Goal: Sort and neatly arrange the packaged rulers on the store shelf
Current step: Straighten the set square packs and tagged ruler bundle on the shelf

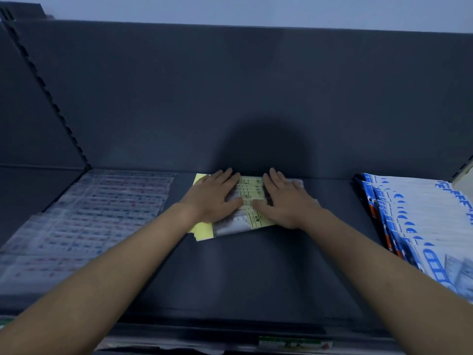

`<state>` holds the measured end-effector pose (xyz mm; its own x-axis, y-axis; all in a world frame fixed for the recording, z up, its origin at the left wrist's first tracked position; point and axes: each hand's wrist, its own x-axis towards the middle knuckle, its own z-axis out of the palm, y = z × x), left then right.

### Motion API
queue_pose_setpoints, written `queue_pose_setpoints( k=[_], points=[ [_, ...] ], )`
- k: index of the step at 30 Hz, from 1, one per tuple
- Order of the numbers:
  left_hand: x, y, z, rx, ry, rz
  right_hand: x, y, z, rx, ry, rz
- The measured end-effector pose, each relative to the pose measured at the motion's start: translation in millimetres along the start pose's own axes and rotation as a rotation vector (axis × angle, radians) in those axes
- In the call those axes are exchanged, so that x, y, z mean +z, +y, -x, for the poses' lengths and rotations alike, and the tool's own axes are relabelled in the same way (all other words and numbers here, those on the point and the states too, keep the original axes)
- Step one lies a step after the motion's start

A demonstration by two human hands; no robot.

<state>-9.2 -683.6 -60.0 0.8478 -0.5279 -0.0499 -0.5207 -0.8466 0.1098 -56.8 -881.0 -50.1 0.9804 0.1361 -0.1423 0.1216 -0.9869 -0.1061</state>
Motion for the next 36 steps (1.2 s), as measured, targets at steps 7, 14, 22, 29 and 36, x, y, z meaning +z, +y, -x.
queue_pose_setpoints(
  k=[7, 14, 22, 29, 36],
  points=[
    [2.5, 1.7, 12.1, 0.019, -0.061, -0.017, 30.7, -18.9, 26.8, 0.117, 0.105, -0.091],
    [2.8, 16.7, 29.0, 0.022, 0.013, -0.035, 25.7, -19.2, 30.6, 0.130, 0.176, -0.068],
    [17.4, 14.0, 50.7, 0.004, 0.033, 0.013, 32.4, -19.9, 43.3, 0.097, 0.100, -0.087],
    [19.0, 5.4, 60.1, 0.026, -0.041, 0.024, 32.8, -26.3, 56.1, 0.098, 0.050, -0.070],
    [12.8, 1.0, 51.2, -0.091, 0.014, 0.044, 25.1, -18.1, 52.8, 0.144, 0.070, -0.052]
  ],
)
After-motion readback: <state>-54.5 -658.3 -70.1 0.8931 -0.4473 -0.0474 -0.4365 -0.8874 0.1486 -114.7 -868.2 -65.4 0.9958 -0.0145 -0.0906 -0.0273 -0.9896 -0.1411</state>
